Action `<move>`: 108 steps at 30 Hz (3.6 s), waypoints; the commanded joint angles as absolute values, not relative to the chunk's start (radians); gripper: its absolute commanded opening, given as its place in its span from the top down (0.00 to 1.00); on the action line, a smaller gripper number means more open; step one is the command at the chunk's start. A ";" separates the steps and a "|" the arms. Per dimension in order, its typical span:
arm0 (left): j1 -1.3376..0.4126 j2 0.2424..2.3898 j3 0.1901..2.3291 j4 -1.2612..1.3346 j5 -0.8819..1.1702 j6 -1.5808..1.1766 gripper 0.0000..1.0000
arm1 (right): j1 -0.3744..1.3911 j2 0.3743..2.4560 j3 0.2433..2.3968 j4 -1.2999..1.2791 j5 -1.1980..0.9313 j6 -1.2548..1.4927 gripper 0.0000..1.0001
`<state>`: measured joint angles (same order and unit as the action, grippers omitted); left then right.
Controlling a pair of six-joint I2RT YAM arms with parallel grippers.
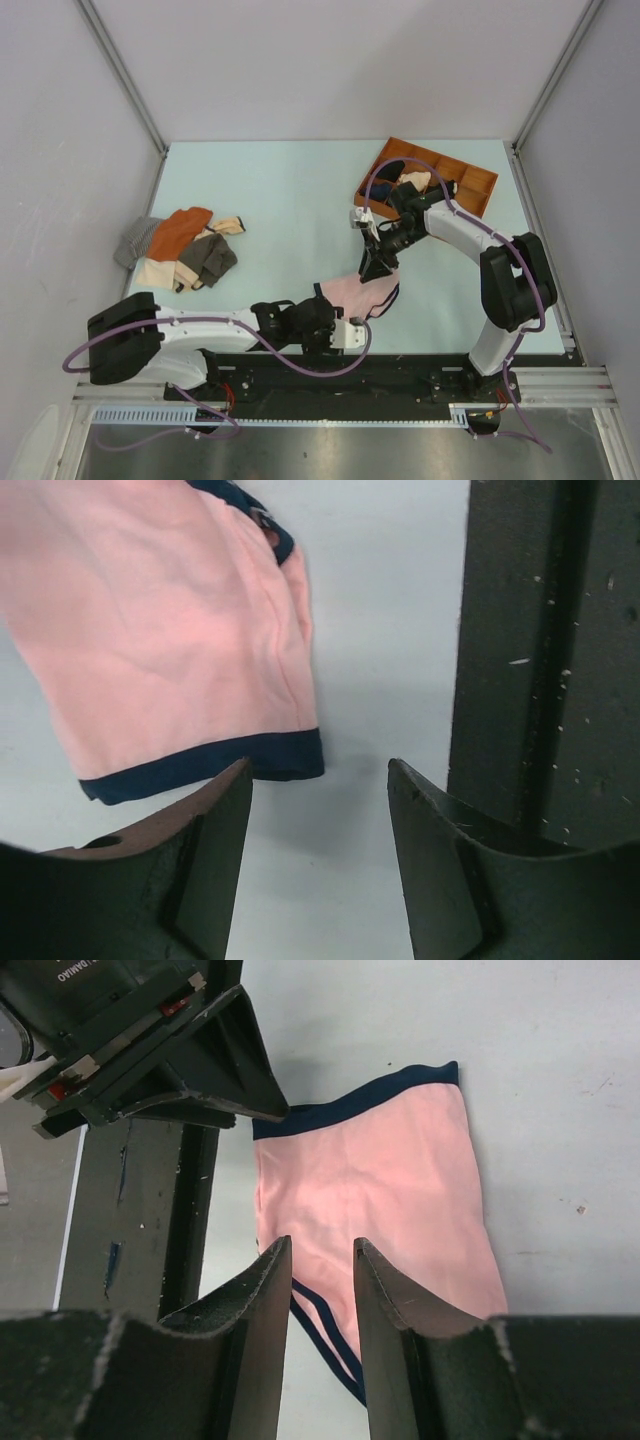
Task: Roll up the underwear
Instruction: Fold the underwear at the center of the board.
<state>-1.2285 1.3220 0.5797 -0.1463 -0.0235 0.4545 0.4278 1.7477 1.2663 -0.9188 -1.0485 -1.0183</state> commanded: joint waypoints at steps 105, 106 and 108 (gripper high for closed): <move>-0.563 1.528 0.925 -0.209 0.431 0.086 0.32 | 0.733 1.810 1.111 -0.545 -0.449 -1.089 0.71; -0.563 1.538 0.925 -0.207 0.440 0.083 0.28 | 0.732 1.812 1.111 -0.546 -0.452 -1.088 0.71; -0.563 1.563 0.920 -0.192 0.452 0.075 0.27 | 0.730 1.809 1.111 -0.546 -0.459 -1.086 0.71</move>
